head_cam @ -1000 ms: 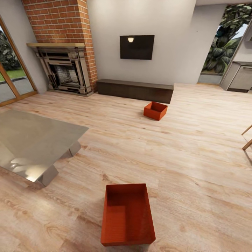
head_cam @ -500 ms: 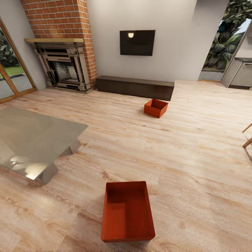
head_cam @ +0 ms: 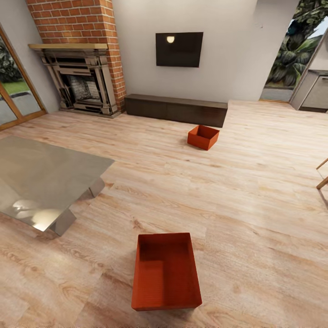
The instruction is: Move the two storage containers from the living room to the garage. In the garage, place one container on the floor and stack the other container on top of it (either order is fine).
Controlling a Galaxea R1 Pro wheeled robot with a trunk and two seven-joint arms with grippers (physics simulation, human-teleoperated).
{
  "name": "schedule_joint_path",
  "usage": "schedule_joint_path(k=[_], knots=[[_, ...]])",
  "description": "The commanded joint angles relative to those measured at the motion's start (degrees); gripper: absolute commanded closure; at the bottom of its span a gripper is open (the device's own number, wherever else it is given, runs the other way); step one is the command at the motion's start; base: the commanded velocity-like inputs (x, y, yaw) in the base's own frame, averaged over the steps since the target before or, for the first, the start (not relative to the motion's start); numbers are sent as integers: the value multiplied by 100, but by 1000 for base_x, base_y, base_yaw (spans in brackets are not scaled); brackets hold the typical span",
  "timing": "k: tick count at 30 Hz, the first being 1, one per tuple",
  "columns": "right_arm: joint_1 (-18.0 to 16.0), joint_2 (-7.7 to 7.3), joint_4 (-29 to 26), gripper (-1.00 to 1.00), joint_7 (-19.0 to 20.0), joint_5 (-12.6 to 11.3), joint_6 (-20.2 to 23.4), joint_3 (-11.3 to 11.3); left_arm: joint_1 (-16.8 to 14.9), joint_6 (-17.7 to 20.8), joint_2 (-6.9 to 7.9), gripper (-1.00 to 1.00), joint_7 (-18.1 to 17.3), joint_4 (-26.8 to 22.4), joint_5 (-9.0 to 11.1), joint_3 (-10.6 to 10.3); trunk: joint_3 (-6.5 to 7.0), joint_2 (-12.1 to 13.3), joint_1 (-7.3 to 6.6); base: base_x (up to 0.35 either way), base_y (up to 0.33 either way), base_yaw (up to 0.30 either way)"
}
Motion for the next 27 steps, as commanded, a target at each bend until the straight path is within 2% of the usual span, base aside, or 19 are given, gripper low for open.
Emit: schedule_joint_path(k=[1,9,27], knots=[[-5,2,16,-100,17,-59,-33,47,-1,-3,-1,-100,7,-2,32,2,-13,-2,0,0,0,0],[-5,-5,16,-100,17,-57,-69,18,-1,-3,-1,-100,7,-2,32,3,-73,-2,0,0,0,0],[-5,-4,16,-100,17,-59,-85,2,-1,-3,-1,-100,7,-2,32,2,-75,-2,0,0,0,0]])
